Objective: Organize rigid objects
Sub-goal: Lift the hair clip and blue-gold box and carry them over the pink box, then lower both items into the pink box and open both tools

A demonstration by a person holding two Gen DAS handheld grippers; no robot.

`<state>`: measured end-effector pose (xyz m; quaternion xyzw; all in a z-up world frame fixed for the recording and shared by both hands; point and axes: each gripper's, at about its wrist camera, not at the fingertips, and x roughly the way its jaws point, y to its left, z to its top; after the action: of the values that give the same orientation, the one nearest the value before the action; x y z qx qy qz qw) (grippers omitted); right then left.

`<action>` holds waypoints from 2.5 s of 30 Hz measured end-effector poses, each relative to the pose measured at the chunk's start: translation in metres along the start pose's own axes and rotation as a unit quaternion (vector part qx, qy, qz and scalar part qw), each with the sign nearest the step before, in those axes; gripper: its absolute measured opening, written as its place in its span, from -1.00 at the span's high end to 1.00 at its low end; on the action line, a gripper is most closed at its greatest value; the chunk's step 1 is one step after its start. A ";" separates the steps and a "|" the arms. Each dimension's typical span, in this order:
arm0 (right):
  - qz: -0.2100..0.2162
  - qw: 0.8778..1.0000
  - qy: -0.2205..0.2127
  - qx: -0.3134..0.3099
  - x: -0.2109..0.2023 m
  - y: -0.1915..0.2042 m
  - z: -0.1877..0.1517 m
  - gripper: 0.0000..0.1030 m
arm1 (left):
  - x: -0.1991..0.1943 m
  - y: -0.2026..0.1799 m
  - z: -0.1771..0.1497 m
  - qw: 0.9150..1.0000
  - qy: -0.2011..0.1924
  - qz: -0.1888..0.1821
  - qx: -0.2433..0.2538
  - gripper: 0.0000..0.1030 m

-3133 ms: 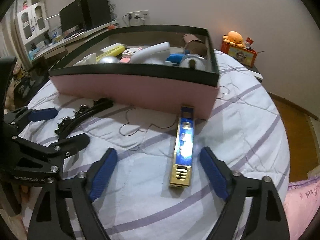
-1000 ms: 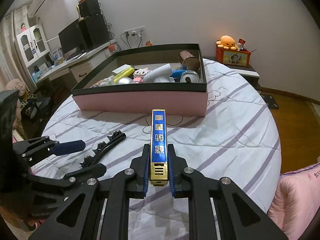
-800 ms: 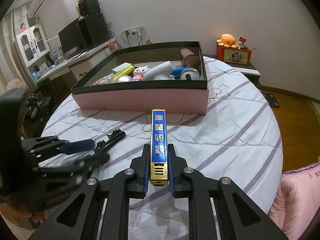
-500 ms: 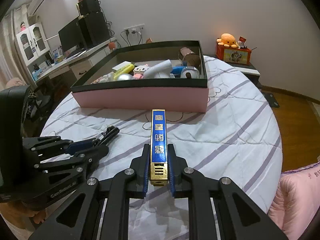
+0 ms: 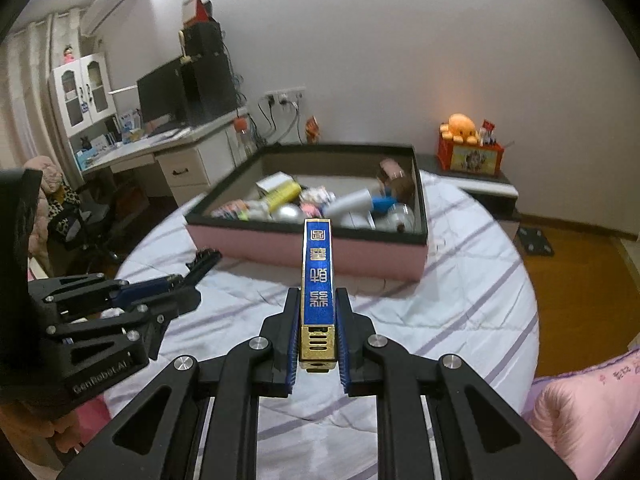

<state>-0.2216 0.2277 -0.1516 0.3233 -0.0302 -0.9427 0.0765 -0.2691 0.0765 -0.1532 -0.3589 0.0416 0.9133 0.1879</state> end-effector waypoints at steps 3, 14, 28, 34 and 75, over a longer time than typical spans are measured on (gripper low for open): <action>0.001 1.000 -0.025 -0.008 -0.017 0.011 0.009 0.69 | -0.031 0.004 0.010 0.999 -0.044 0.013 -0.001 0.64; 0.011 0.994 -0.100 -0.047 -0.072 0.051 0.037 0.69 | -0.110 0.032 0.023 0.990 -0.132 0.045 -0.035 0.64; 0.025 0.988 -0.128 -0.082 -0.079 0.080 0.057 0.69 | -0.132 0.061 0.029 0.980 -0.154 0.117 -0.048 0.64; 0.025 0.988 -0.128 -0.084 -0.069 0.073 0.067 0.69 | -0.124 0.063 0.044 0.979 -0.156 0.122 -0.041 0.64; 0.024 0.997 0.068 -0.028 0.161 -0.027 0.087 0.65 | 0.163 0.061 0.110 0.998 0.057 0.040 0.001 0.45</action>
<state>-0.4041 0.2290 -0.1837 0.3832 -0.0064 -0.9170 0.1101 -0.4715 0.0944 -0.1849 -0.4085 0.0675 0.8980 0.1489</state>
